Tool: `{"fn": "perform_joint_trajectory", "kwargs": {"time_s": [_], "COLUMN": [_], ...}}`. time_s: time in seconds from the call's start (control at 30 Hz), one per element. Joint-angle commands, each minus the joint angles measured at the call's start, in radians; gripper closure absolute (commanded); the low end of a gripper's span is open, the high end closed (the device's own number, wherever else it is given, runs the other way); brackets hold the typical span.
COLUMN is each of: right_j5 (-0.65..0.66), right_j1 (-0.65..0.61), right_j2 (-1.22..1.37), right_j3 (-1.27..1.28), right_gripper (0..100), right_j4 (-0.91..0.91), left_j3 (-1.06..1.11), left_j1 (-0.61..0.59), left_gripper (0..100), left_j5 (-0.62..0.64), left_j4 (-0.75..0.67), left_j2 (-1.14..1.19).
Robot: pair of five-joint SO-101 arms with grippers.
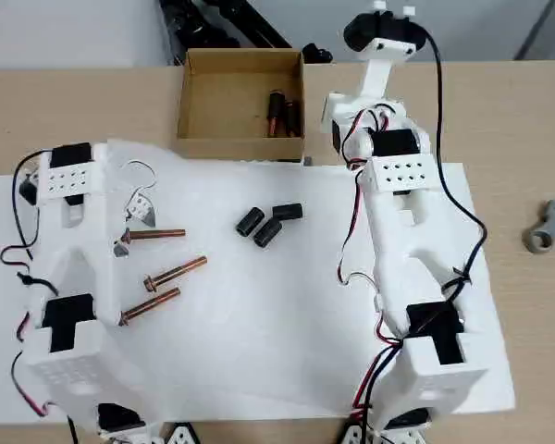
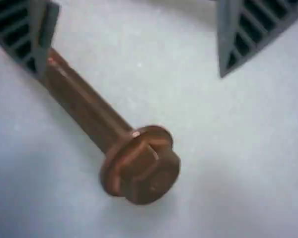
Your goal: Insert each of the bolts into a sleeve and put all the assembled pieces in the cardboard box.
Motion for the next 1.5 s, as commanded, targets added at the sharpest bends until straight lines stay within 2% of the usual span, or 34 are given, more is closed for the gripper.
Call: {"fn": "perform_joint_trajectory", "kwargs": {"time_s": [0.0, 0.13, 0.37, 0.57, 0.77, 0.97, 1.1, 1.47], "right_j5": [-0.009, -0.009, -0.009, -0.009, -0.009, -0.009, -0.011, -0.302], "right_j1": [-0.001, -0.001, -0.001, -0.001, -0.001, -0.005, -0.021, -0.214], "right_j2": [-0.058, -0.058, -0.067, -0.067, -0.067, -0.068, -0.07, -0.113], "right_j3": [-0.009, -0.002, 0.061, 0.061, 0.061, 0.061, 0.061, 0.058], "right_gripper": [82.7, 82.7, 82.7, 82.7, 82.7, 82.7, 82.7, 82.7], "right_j4": [0.004, -0.001, -0.005, -0.005, -0.005, -0.005, 0.005, 0.274], "left_j3": [-0.036, -0.036, -0.051, -0.067, -0.114, -0.185, -0.214, -0.243], "left_j1": [0.002, 0.003, 0.008, 0.005, 0.006, 0.014, 0.028, 0.12], "left_gripper": [79, 79, 79, 91, 97, 97, 98, 99], "left_j5": [0.003, 0.003, 0.002, -0.063, -0.103, -0.109, -0.163, -0.39], "left_j4": [-0.02, -0.071, -0.074, -0.074, -0.032, 0.04, 0.06, 0.077], "left_j2": [0.005, 0.074, 0.193, 0.193, 0.173, 0.064, -0.044, -0.488]}}
